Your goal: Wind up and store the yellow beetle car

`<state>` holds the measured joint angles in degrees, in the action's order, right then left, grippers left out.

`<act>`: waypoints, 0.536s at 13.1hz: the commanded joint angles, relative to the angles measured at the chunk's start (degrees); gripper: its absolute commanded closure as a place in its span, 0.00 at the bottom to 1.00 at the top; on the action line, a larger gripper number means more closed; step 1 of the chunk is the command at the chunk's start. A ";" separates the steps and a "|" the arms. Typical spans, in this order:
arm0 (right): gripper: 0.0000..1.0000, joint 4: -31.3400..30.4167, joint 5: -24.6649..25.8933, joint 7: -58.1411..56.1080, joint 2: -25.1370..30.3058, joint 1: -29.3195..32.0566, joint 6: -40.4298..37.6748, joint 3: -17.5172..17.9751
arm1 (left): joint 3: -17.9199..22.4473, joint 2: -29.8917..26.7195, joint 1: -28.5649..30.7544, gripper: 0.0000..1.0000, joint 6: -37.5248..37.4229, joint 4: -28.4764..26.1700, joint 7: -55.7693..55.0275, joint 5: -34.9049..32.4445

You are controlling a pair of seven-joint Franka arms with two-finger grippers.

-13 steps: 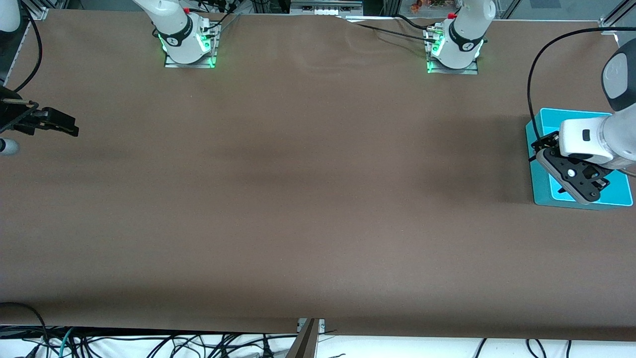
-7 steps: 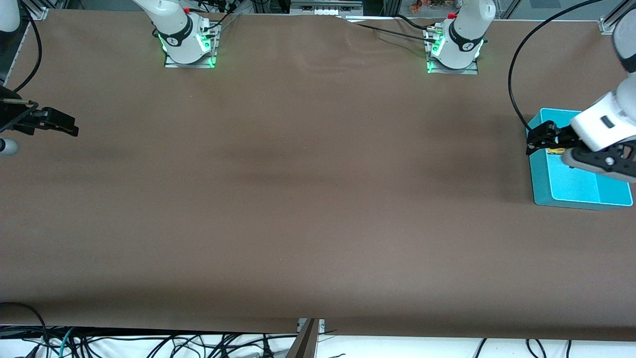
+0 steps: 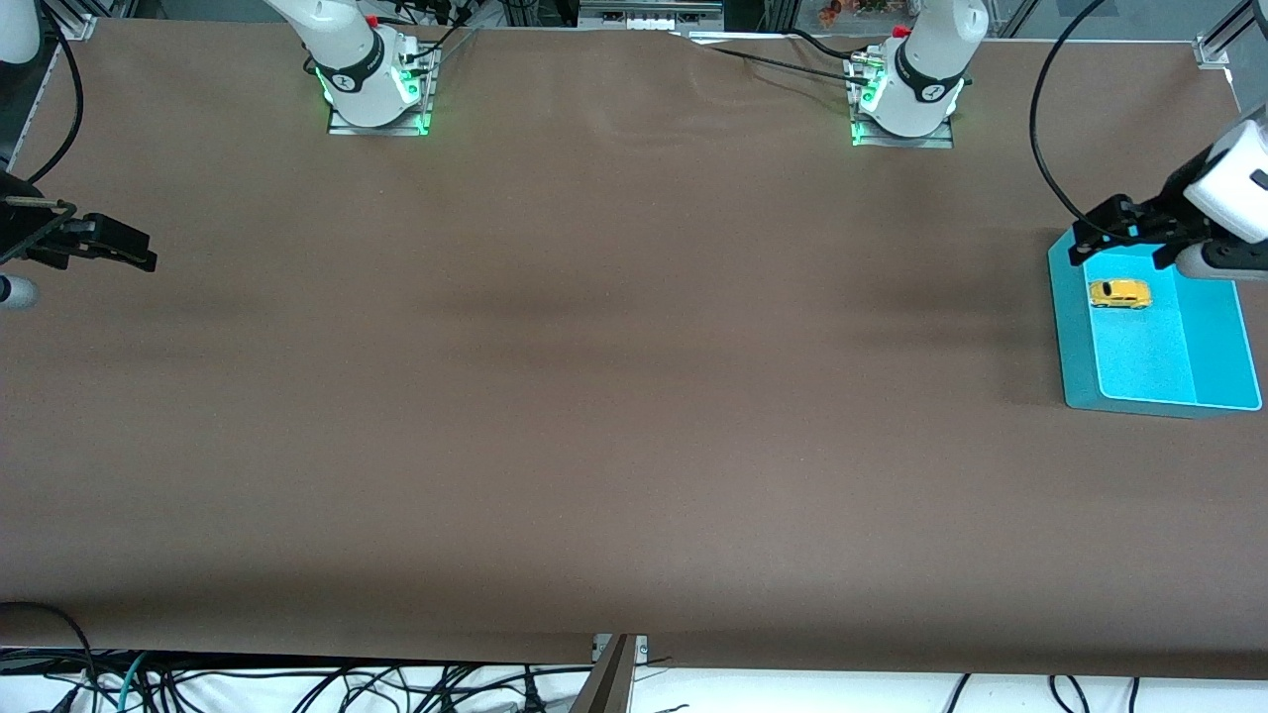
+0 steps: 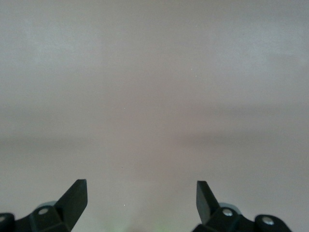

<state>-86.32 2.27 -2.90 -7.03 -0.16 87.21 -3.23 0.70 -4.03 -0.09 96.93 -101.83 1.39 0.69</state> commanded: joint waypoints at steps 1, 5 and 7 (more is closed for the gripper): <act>0.00 0.45 0.10 -0.79 0.00 0.25 -0.02 -0.02 | 1.15 0.33 -1.93 0.00 0.63 -1.79 -0.60 1.06; 0.00 0.45 0.10 -0.71 0.00 0.25 -0.02 -0.02 | 0.89 2.45 -1.66 0.00 0.63 -0.13 -0.60 1.50; 0.00 0.45 0.10 -0.71 0.00 0.25 -0.02 -0.02 | 0.97 2.36 -1.58 0.00 0.63 -0.30 -0.60 1.50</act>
